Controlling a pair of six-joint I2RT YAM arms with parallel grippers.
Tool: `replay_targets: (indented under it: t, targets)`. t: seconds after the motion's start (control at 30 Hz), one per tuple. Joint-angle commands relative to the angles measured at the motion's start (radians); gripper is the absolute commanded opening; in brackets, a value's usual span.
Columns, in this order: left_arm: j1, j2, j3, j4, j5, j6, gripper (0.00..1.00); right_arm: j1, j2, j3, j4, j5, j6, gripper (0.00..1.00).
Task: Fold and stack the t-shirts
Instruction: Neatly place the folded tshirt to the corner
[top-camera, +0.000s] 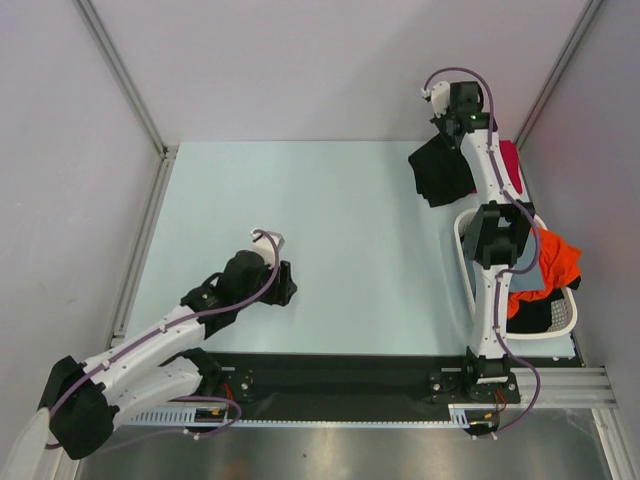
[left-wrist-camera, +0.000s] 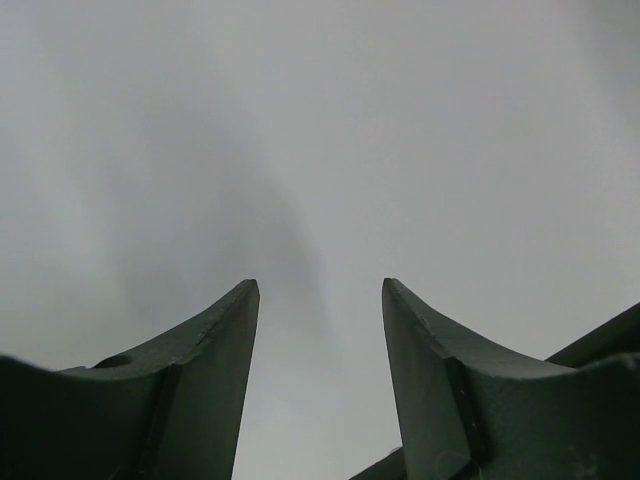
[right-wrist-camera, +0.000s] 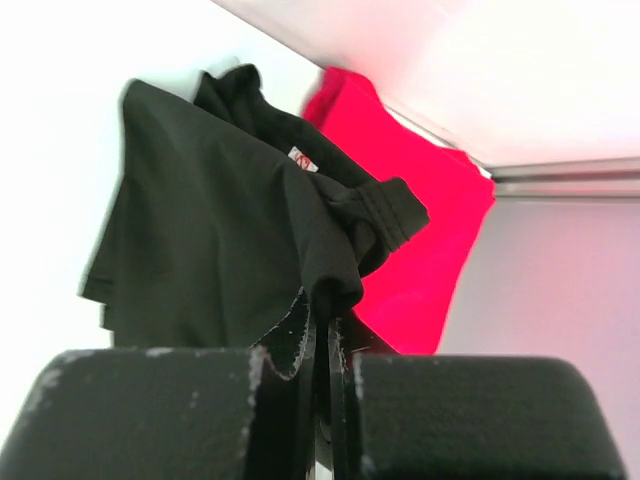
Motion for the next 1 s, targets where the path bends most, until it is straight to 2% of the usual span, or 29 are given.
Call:
replay_targets:
  t: [0.0, 0.23, 0.4, 0.97]
  targets:
    - [0.003, 0.015, 0.031, -0.002, -0.006, 0.073, 0.58, -0.021, 0.002, 0.056, 0.023, 0.043, -0.045, 0.00]
    - [-0.008, 0.031, 0.030, 0.006, -0.018, 0.086, 0.61, -0.034, -0.020, 0.064, 0.053, 0.106, -0.048, 0.00]
    - [-0.008, 0.037, 0.031, 0.010, -0.015, 0.083, 0.63, -0.044, -0.032, 0.111, 0.035, 0.105, -0.044, 0.00]
    - [-0.008, 0.057, 0.048, 0.021, -0.003, 0.078, 0.64, -0.085, -0.069, 0.114, 0.052, 0.105, -0.116, 0.00]
